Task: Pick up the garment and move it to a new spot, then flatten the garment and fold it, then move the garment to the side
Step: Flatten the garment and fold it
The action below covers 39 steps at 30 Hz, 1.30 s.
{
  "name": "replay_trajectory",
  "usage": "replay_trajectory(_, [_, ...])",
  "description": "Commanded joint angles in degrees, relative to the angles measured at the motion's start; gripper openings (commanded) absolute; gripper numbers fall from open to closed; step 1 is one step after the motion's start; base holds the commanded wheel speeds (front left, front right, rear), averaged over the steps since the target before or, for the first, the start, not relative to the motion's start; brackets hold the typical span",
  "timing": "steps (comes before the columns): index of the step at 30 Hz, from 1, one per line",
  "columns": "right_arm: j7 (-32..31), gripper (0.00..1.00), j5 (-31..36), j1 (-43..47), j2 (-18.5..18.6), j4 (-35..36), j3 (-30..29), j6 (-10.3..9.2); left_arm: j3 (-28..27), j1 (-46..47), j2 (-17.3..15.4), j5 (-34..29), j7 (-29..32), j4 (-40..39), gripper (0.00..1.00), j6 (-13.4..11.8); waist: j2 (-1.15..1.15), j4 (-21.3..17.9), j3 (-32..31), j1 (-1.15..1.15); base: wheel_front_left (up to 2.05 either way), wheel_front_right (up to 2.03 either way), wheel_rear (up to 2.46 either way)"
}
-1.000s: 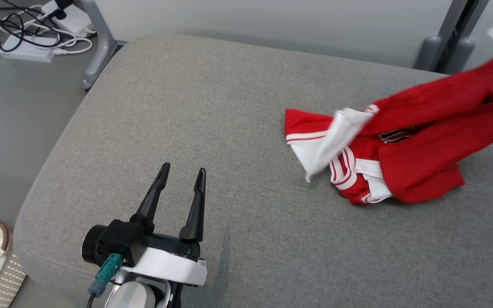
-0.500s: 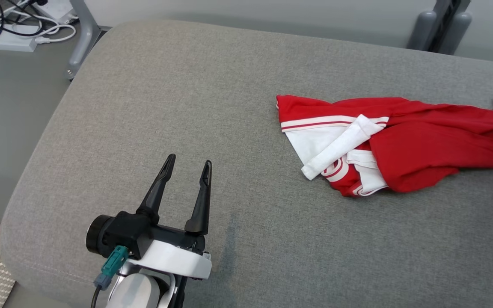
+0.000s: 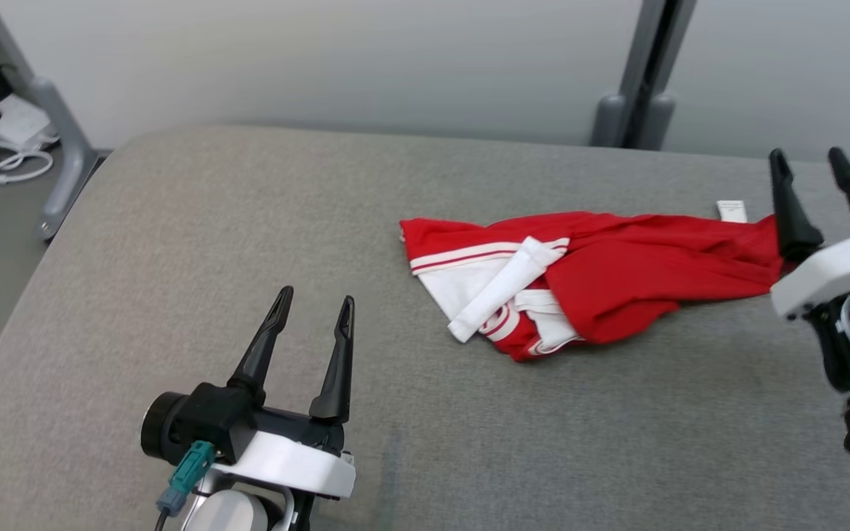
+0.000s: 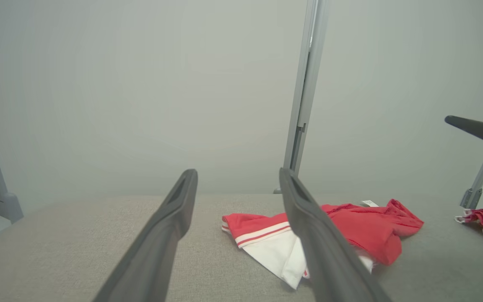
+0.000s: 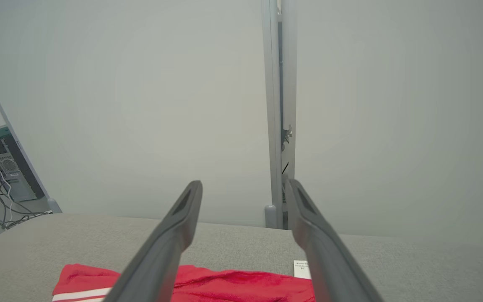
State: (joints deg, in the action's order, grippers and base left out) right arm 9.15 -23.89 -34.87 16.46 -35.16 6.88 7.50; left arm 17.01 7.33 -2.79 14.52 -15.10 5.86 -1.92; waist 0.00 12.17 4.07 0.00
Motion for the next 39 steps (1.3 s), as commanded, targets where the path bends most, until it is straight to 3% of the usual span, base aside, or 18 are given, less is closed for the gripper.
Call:
replay_trajectory(1, [0.6,1.00,-0.4,1.4,0.2,1.1,0.2,-0.02,-0.3,-0.4,-0.2,0.2,-0.1,-0.1,1.00,-0.2,0.00,-2.2,-2.2,0.00,0.00,0.00,0.00])
replay_trajectory(6, [2.3,1.00,0.9,10.4,0.4,13.8,2.2,-0.02,-1.4,-1.3,-0.2,1.2,-0.1,-0.6,1.00,-1.0,0.00,-4.5,-3.7,0.00,0.00,0.00,0.00])
replay_trajectory(13, [3.0,1.00,5.4,23.3,-4.9,28.5,-2.1,-0.01,-2.6,-2.1,-0.2,2.2,0.0,-1.2,1.00,-1.6,0.00,-6.7,-3.8,0.00,0.00,0.00,0.00])
replay_trajectory(18, [3.4,1.00,8.1,29.9,-9.8,35.3,-4.2,-0.02,-3.5,-2.7,-0.2,2.9,0.0,-1.1,1.00,-2.2,0.00,-7.9,-3.6,0.00,0.00,0.00,0.00])
replay_trajectory(31, [1.7,1.00,11.3,32.4,-13.1,38.9,-5.0,-0.02,-2.6,-1.7,-0.2,2.2,0.0,3.9,1.00,-1.1,0.00,-11.1,-1.5,0.00,0.00,0.00,0.00])
replay_trajectory(39, [1.4,1.00,12.0,31.2,-13.3,39.4,-4.5,-0.02,0.0,5.1,-1.5,-1.2,0.6,17.5,1.00,0.9,0.00,-15.7,3.2,0.00,0.00,0.00,0.00])
